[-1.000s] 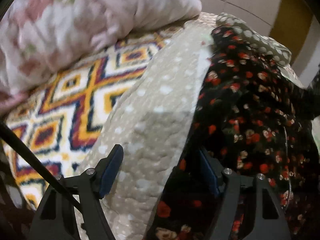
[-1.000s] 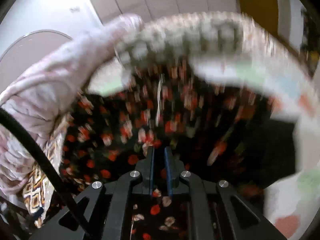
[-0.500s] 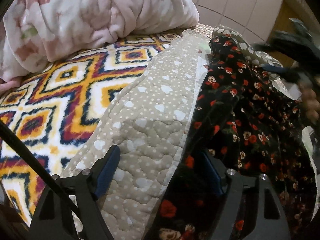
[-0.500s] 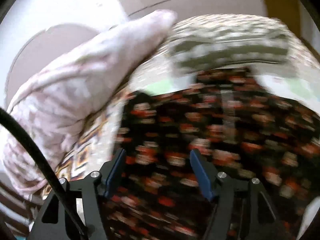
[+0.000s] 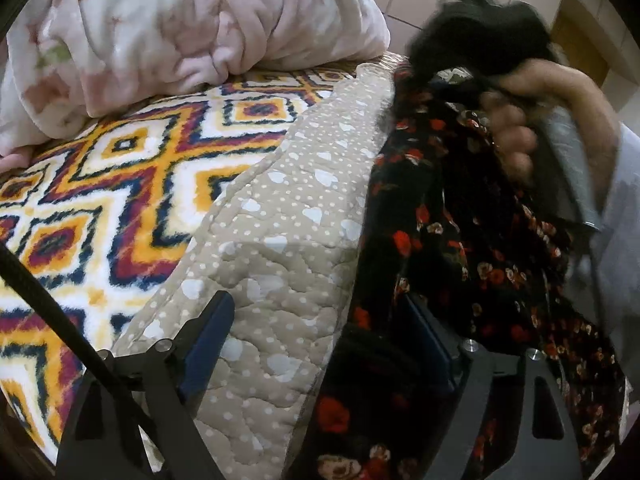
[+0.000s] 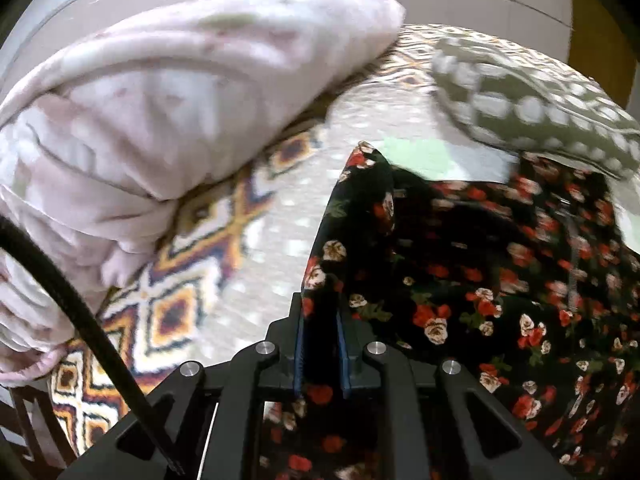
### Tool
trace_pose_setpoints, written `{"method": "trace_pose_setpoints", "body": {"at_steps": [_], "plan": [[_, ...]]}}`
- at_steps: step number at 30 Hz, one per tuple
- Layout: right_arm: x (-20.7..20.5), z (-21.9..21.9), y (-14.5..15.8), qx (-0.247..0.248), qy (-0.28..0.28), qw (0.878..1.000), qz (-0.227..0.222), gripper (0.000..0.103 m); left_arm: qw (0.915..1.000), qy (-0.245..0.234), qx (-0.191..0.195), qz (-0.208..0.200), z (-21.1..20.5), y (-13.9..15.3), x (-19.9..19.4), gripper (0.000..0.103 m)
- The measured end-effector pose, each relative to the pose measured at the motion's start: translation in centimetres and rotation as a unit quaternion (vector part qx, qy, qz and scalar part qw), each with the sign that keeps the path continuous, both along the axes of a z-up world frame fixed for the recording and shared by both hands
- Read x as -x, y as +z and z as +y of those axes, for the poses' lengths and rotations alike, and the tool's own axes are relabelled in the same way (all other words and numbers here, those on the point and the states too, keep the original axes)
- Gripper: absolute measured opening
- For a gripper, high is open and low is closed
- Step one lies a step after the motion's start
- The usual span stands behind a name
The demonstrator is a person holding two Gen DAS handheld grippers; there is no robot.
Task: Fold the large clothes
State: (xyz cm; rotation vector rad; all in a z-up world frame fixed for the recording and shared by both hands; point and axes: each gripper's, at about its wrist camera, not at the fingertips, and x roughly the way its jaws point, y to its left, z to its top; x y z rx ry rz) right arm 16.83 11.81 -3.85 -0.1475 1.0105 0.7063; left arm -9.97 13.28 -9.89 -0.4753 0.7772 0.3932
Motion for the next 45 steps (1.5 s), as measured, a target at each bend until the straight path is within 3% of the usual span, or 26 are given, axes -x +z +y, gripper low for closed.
{"method": "trace_pose_setpoints", "body": {"at_steps": [3, 7, 11, 14, 16, 20, 22, 24, 25, 27, 28, 30, 33, 35, 37, 41, 45], "plan": [[-0.2, 2.1, -1.8, 0.010, 0.009, 1.000, 0.013, 0.030, 1.0000, -0.002, -0.003, 0.004, -0.2, 0.0, -0.2, 0.086], [0.3, -0.7, 0.3, -0.046, 0.020, 0.999, 0.010, 0.038, 0.9999, -0.004, -0.005, 0.009, -0.3, -0.1, -0.4, 0.088], [0.7, -8.2, 4.0, -0.032, 0.015, 0.999, -0.041, 0.038, 0.9998, -0.002, -0.012, 0.015, -0.3, -0.2, -0.6, 0.088], [-0.1, -15.3, 4.6, -0.026, -0.023, 0.998, -0.048, 0.038, 0.9997, -0.001, -0.014, 0.019, -0.3, -0.2, -0.7, 0.088], [-0.6, -21.1, 4.1, -0.027, -0.060, 0.997, -0.031, 0.038, 0.9994, 0.001, -0.021, 0.026, -0.5, -0.2, -0.9, 0.089], [-2.3, -28.5, 1.9, -0.051, -0.120, 0.991, 0.015, 0.038, 0.9981, 0.005, -0.039, 0.047, -0.9, -0.3, -1.4, 0.091], [-3.3, -29.9, 0.4, -0.073, -0.125, 0.989, 0.042, 0.038, 0.9978, 0.007, -0.041, 0.052, -0.8, -0.2, -1.5, 0.091], [-4.6, -30.3, -1.3, -0.044, -0.138, 0.988, 0.049, 0.038, 0.9979, 0.009, -0.036, 0.054, -0.7, 0.3, -1.2, 0.090], [-5.2, -30.6, -2.4, -0.009, -0.159, 0.986, 0.045, 0.032, 0.9980, 0.014, -0.030, 0.055, -0.5, 0.7, -0.8, 0.090], [-5.5, -31.3, -3.3, 0.042, -0.186, 0.981, 0.025, 0.007, 0.9989, 0.026, -0.019, 0.035, -0.3, 2.3, 0.7, 0.090], [-5.5, -31.8, -3.2, 0.064, -0.197, 0.978, 0.003, 0.002, 0.9990, 0.031, -0.020, 0.027, -0.3, 3.0, 1.4, 0.090], [-5.0, -33.0, -2.5, 0.071, -0.204, 0.976, -0.011, 0.003, 0.9988, 0.037, -0.029, 0.014, -0.2, 4.3, 2.5, 0.090], [-3.0, -35.9, 0.0, 0.037, -0.216, 0.975, -0.028, 0.016, 0.9977, 0.046, -0.048, 0.013, 0.1, 5.5, 3.9, 0.090], [-1.0, -38.6, 1.3, -0.011, -0.206, 0.978, -0.018, 0.040, 0.9972, 0.053, -0.051, 0.016, 0.3, 5.6, 4.7, 0.090], [1.7, -41.3, 2.1, -0.049, -0.196, 0.979, -0.007, 0.050, 0.9974, 0.054, -0.044, 0.020, 0.6, 5.2, 5.4, 0.090], [7.5, -44.8, 2.0, -0.069, -0.185, 0.980, -0.004, 0.062, 0.9984, 0.032, -0.022, 0.040, 0.2, 3.7, 5.8, 0.090], [12.1, -47.9, -0.5, -0.074, -0.205, 0.976, 0.013, 0.062, 0.9985, -0.013, 0.019, 0.049, -0.7, 2.1, 5.2, 0.090]]}}
